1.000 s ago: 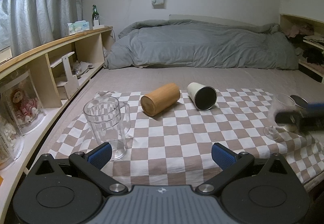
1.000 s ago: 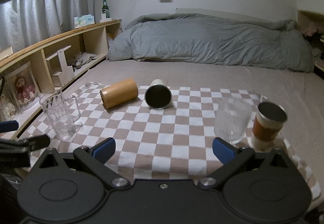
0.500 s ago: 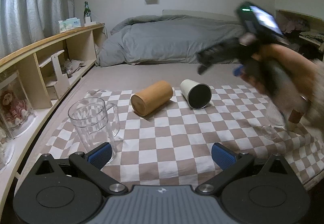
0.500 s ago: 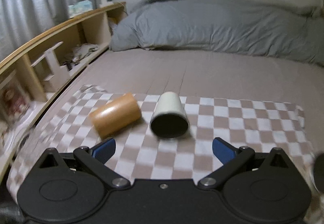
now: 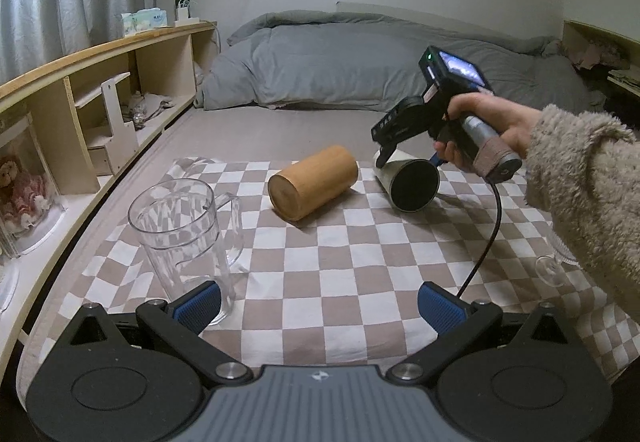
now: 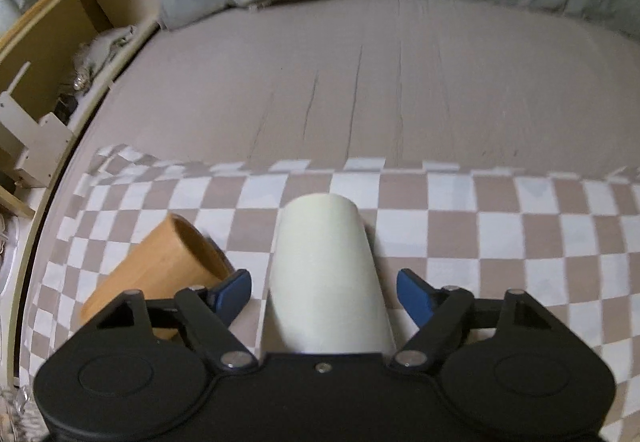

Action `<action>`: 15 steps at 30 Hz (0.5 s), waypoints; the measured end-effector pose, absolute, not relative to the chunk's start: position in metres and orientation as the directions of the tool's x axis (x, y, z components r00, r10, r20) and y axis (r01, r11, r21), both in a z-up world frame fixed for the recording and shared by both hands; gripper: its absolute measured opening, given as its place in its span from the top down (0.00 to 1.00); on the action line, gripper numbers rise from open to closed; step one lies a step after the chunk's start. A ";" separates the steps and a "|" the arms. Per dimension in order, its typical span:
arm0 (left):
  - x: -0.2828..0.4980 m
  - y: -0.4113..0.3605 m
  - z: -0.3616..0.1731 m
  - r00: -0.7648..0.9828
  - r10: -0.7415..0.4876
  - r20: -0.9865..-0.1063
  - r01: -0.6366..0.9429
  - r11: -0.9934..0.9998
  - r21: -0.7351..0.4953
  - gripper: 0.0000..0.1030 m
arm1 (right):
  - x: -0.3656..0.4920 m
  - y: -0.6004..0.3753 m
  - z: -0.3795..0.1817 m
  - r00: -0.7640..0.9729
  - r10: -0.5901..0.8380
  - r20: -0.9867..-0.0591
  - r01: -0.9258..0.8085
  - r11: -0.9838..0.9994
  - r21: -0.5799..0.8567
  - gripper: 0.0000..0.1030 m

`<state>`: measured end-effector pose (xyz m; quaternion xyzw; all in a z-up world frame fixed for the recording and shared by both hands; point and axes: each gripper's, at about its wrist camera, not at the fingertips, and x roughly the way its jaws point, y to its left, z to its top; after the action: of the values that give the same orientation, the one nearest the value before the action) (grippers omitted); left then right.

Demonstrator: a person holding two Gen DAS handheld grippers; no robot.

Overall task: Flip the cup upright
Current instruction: 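Move the right gripper to the tipped white cup and grasp its body, then lift the white cup with the right gripper toward the left gripper while the left gripper approaches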

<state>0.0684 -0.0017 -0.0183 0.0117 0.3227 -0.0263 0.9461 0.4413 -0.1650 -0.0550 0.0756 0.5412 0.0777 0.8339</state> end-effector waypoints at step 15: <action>0.057 -0.014 -0.014 0.806 -0.036 -0.591 0.064 0.998 0.026 0.00 | 0.361 -0.149 -0.043 0.322 0.271 -0.907 -0.476 0.875 0.092 0.31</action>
<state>0.0567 -0.0138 -0.0142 0.0224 0.3106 -0.0264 0.9499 0.3611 -0.1487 -0.0429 -0.0958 0.5343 0.2312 0.8074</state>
